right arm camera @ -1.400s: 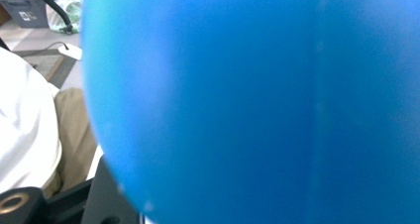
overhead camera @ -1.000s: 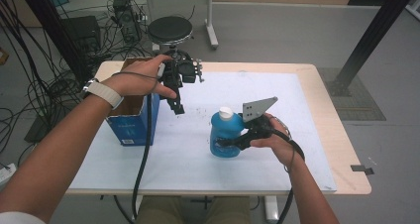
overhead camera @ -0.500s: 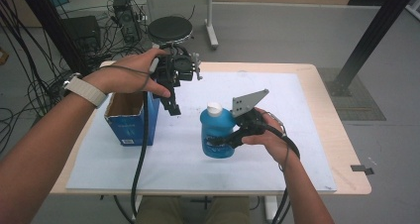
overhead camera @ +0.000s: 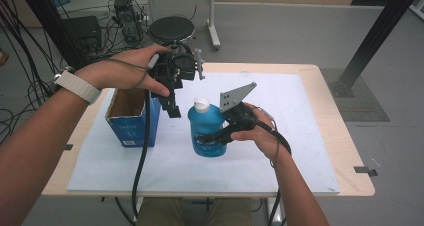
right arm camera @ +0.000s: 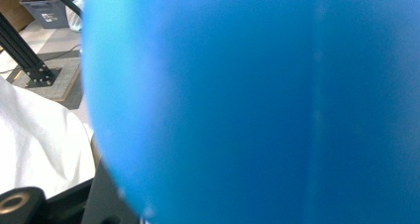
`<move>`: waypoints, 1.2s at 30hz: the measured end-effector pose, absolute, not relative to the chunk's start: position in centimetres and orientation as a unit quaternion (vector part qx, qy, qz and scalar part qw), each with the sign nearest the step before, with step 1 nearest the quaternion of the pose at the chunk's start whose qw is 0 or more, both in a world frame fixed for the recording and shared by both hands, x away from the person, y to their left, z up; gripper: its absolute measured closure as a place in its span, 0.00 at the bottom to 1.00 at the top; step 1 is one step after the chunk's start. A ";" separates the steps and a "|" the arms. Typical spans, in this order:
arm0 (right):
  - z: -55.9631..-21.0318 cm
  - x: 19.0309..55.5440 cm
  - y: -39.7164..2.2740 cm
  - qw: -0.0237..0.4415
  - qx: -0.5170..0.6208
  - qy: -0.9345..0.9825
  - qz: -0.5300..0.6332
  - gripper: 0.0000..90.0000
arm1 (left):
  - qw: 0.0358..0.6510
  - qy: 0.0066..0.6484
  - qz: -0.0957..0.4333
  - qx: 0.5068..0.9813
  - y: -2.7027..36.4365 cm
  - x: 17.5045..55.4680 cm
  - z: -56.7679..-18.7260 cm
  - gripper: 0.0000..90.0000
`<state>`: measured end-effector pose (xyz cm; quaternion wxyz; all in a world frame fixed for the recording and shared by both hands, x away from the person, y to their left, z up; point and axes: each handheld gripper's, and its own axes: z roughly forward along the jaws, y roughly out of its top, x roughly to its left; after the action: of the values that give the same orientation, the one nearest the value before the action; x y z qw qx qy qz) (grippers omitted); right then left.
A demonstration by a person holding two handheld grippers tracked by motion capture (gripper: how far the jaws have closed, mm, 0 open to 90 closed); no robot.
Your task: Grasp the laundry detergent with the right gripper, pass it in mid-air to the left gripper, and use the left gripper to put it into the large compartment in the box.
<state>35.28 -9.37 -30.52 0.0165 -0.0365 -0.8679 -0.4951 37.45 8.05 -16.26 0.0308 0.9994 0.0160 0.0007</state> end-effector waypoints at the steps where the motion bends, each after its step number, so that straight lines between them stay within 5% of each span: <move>1: -30.5 35.3 -9.2 0.017 -0.036 -0.868 -0.495 0.49 | 0.029 0.015 -0.002 0.999 8.1 37.3 -16.1 0.09; 36: -30.0 37.1 -6.5 0.039 -0.001 -0.868 -0.495 0.48 | 0.026 -0.009 -0.003 1.000 6.0 37.1 -15.4 0.09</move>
<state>37.12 -6.49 -30.04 0.0388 -0.0006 -0.8678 -0.4954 37.09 6.00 -15.44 0.0264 0.9996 -0.0094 -0.0030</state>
